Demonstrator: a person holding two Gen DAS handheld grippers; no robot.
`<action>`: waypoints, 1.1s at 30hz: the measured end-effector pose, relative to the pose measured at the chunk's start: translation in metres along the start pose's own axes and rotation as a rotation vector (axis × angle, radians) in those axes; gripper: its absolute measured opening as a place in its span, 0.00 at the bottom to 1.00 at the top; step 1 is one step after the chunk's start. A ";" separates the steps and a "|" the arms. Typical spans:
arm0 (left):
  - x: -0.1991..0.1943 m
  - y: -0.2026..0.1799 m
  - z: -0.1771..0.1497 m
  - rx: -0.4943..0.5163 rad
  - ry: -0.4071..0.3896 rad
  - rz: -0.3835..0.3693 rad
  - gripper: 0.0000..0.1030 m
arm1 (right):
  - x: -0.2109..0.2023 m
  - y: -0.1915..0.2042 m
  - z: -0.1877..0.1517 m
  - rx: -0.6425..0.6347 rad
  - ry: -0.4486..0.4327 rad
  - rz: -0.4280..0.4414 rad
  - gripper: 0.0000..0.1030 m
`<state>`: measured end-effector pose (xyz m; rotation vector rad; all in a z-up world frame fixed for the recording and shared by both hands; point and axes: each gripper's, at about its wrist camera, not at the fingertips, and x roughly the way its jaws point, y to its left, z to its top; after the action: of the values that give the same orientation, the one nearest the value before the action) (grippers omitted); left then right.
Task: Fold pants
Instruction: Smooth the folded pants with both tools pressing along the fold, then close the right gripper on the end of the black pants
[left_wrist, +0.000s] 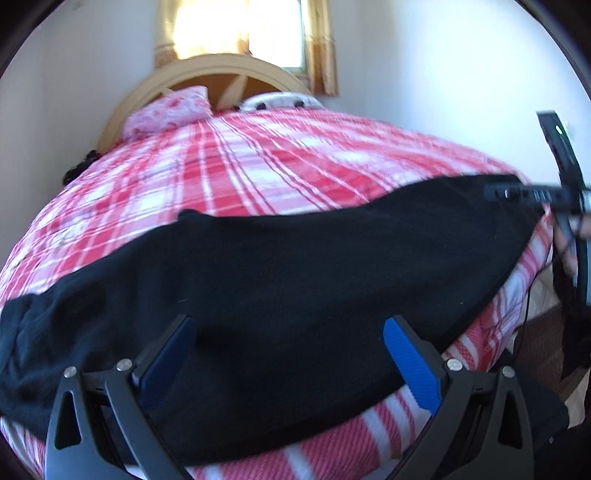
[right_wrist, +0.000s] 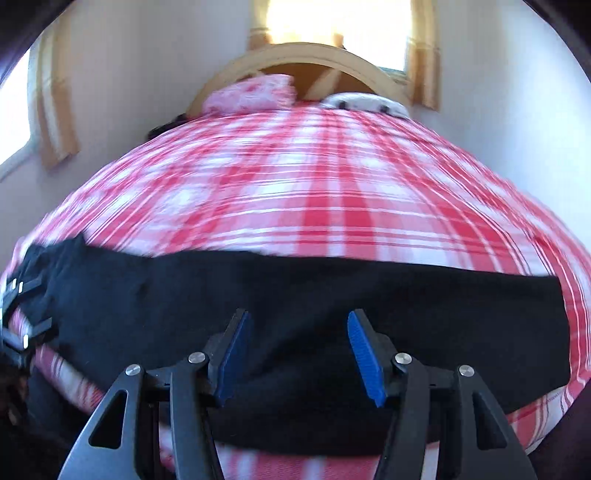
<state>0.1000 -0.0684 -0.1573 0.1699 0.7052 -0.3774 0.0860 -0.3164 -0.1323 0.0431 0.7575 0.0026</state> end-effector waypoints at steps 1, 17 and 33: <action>0.007 -0.002 0.000 0.010 0.020 0.009 1.00 | 0.008 -0.020 0.003 0.043 0.028 -0.037 0.55; 0.031 -0.058 0.027 0.068 0.097 -0.064 1.00 | -0.037 -0.177 0.006 0.340 -0.062 -0.178 0.50; 0.046 -0.080 0.042 0.109 0.097 -0.066 1.00 | -0.026 -0.258 -0.023 0.512 0.067 -0.220 0.50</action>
<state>0.1258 -0.1662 -0.1580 0.2696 0.7874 -0.4739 0.0482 -0.5733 -0.1412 0.4478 0.8110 -0.4014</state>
